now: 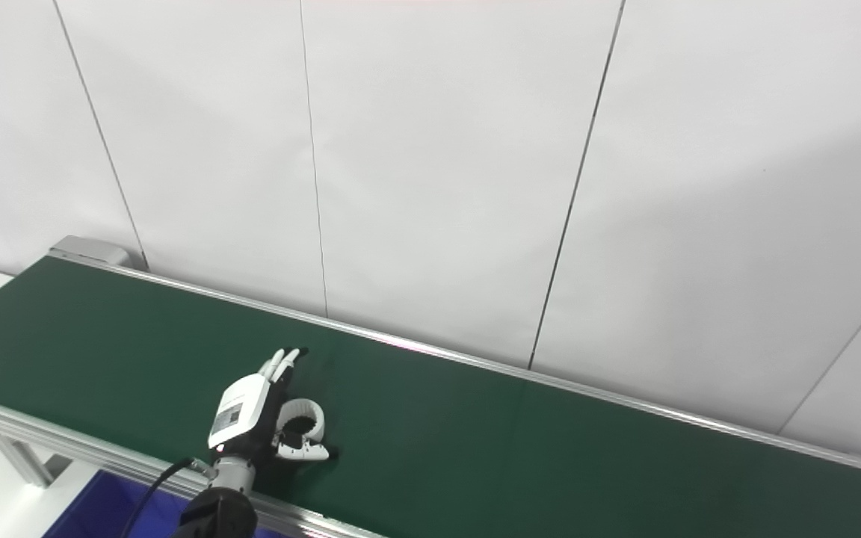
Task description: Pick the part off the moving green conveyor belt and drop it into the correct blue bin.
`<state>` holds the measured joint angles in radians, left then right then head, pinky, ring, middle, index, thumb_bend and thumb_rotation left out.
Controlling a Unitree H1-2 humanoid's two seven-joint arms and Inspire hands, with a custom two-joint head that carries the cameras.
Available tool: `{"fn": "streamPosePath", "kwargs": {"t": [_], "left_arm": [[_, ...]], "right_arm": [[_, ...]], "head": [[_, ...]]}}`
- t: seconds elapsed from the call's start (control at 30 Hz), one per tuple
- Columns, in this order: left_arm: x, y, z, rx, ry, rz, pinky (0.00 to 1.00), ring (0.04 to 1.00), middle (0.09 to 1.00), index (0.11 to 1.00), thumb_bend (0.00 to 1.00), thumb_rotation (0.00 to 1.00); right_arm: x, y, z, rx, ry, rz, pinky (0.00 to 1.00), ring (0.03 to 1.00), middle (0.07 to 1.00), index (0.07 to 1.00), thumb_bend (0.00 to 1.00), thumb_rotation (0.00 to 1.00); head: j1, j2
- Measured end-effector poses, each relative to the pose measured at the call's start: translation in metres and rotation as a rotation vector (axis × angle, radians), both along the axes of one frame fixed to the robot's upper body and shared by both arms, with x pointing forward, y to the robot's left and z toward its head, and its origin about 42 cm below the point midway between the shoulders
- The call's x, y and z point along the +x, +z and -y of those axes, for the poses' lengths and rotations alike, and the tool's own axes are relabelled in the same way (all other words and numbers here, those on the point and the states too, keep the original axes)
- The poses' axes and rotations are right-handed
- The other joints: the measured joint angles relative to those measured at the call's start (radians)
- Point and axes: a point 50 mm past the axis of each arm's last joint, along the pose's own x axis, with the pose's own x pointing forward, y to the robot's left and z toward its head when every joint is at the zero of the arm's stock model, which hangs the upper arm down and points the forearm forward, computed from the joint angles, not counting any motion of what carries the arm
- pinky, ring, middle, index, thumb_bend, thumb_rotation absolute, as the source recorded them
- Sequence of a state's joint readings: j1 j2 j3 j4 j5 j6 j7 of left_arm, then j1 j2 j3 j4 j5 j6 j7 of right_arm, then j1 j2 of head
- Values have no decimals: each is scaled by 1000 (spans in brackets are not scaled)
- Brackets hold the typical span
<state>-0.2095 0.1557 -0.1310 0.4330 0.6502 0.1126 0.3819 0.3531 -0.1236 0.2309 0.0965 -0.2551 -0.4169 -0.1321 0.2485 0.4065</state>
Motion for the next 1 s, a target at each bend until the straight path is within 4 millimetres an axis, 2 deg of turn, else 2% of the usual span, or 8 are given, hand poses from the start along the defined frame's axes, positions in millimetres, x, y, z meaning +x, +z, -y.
{"fn": "streamPosePath", "kwargs": {"t": [0.07,0.1,0.17,0.27,0.4,0.8,0.93,1.0], "left_arm": [[2,8,-1,-4,26,-15,520,617,722,709,639,0],[4,13,-2,-6,31,-25,441,494,609,602,554,0],[5,19,-3,-8,38,-48,360,450,529,531,514,0],[6,25,-1,-37,35,-88,282,382,473,526,498,0],[6,29,3,-41,4,-130,305,397,467,517,500,0],[6,41,5,-47,-70,-209,205,355,440,527,494,0],[-8,38,5,-65,-50,-162,184,386,488,495,499,0],[-22,36,3,-78,-39,-133,218,357,452,527,494,0]], "right_arm": [[0,0,0,0,-5,2,664,795,841,876,544,345],[0,0,0,0,-6,2,671,800,844,877,541,338],[-1,0,1,1,-7,0,674,803,847,878,541,340],[-1,0,1,3,-9,0,669,803,849,880,546,356],[-1,1,-1,7,-10,3,660,798,849,876,553,354],[-1,2,-1,12,-14,8,679,810,851,879,529,349],[-1,3,-1,10,-13,10,681,807,843,879,532,346],[-1,3,-1,9,-13,9,674,808,848,883,533,366]], "head": [[0,0],[0,0],[0,0],[0,5],[2,5],[-3,9],[-11,18],[-14,23]]}}
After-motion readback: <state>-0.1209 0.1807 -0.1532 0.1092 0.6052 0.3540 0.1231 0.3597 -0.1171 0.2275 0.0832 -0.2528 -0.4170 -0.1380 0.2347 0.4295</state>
